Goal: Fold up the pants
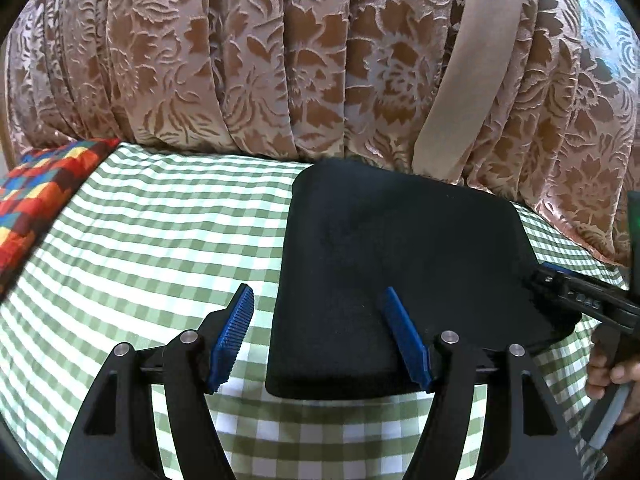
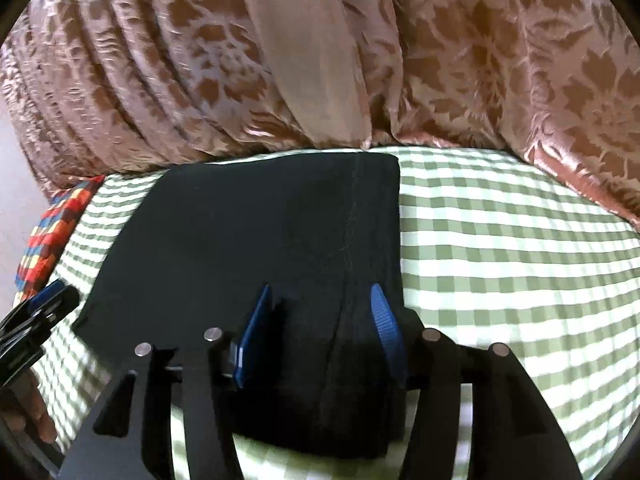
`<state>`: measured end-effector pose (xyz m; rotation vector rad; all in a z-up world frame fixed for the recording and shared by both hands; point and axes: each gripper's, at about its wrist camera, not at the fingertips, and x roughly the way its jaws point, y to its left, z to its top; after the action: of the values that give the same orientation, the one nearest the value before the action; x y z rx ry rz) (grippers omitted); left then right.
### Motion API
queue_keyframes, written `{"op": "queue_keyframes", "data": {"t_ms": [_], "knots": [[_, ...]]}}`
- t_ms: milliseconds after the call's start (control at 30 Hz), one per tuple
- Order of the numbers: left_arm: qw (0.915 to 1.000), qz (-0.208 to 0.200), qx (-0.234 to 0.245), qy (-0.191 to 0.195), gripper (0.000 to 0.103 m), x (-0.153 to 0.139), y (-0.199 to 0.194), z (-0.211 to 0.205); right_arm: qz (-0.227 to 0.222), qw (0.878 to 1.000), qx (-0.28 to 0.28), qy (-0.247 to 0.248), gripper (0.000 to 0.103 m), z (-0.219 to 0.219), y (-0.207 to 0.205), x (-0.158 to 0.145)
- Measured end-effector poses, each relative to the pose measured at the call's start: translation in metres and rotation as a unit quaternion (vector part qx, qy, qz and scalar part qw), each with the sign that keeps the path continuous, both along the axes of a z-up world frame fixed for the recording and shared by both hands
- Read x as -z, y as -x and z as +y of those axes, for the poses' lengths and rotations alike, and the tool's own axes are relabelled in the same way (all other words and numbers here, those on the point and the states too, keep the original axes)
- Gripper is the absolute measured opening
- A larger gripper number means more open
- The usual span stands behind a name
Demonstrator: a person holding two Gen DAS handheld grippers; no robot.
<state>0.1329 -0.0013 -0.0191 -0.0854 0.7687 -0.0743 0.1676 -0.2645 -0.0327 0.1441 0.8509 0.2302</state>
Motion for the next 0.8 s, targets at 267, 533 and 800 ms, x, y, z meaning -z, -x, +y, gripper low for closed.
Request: {"op": "queue_keyframes", "data": {"t_ms": [267,533,800], "knots": [[0.9999,0.016,0.0,-0.002,0.067,0.002,0.013,-0.009,0.039,0.999,0.021,-0.018,0.051,-0.014,0.011,0.017],[0.9996,-0.025,0.01,-0.006,0.073,-0.027,0.049,-0.019,0.013,0.999,0.047,-0.007,0.061,-0.012,0.045,0.001],[0.9995,-0.027,0.015,-0.007,0.073,-0.03,0.066,-0.026,0.01,0.999,0.045,0.009,0.061,0.0,0.054,0.004]]}}
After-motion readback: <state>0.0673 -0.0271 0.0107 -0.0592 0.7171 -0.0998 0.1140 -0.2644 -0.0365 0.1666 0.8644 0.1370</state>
